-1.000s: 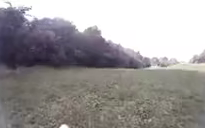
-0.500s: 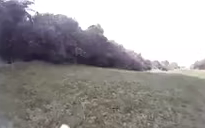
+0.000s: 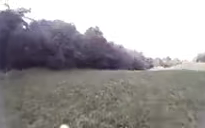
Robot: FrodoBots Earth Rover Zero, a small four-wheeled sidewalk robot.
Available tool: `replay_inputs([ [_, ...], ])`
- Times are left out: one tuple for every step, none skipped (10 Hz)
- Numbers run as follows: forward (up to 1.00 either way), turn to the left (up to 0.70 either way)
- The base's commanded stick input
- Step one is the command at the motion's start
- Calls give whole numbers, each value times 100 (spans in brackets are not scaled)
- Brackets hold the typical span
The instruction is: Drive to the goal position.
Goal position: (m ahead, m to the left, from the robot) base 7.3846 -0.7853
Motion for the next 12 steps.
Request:
replay_inputs([
  [85,-34],
  [85,-34],
  [85,-34],
  [85,-34],
  [85,-34],
  [85,-34],
  [85,-28],
  [85,-14],
  [85,-5],
  [85,0],
  [85,0],
  [85,0],
])
